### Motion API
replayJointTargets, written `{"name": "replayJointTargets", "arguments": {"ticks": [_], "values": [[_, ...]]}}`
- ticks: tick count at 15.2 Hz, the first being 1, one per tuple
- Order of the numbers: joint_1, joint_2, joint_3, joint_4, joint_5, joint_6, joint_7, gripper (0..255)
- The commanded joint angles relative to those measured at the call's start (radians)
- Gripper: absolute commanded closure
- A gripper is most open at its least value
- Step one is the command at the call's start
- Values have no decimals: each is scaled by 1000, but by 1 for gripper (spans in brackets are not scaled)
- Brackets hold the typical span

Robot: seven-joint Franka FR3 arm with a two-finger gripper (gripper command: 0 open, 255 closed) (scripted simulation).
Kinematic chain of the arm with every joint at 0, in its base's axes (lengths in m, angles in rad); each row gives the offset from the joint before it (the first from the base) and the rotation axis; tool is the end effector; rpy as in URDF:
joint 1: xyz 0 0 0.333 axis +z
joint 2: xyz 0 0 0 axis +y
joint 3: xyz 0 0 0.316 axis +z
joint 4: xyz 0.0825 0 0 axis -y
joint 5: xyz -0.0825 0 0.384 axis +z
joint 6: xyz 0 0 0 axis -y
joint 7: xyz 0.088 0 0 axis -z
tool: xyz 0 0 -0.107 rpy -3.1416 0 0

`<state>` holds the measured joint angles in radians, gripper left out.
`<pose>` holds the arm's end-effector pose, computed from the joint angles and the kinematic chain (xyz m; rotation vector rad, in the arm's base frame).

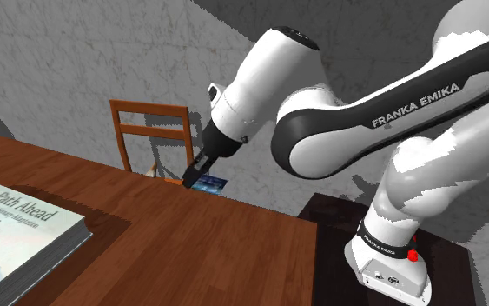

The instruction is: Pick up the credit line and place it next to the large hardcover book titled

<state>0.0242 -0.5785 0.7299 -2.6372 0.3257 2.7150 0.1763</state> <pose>0.3151 0.2890 0.4464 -2.8846 -0.4874 -0.8670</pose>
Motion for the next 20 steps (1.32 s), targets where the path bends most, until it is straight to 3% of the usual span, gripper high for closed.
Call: {"name": "replayJointTargets", "arguments": {"ticks": [1, 5, 8, 9, 10, 11, 12, 13, 14, 15, 20], "values": [[-75, 82, 40, 67, -44, 23, 11, 255], [-260, 244, 169, 211, -181, 48, 79, 255], [-447, 377, 323, 330, -358, 47, 188, 255], [-528, 432, 396, 374, -448, 39, 246, 255], [-617, 506, 481, 422, -583, 23, 335, 255], [-686, 628, 558, 481, -809, -22, 483, 255], [-654, 756, 549, 545, -1007, -89, 604, 255], [-558, 812, 464, 597, -1065, -120, 629, 255], [-466, 849, 380, 647, -1087, -140, 631, 255], [-415, 899, 342, 700, -1127, -169, 642, 255], [-216, 1117, 216, 979, -1234, -294, 621, 255]]}}
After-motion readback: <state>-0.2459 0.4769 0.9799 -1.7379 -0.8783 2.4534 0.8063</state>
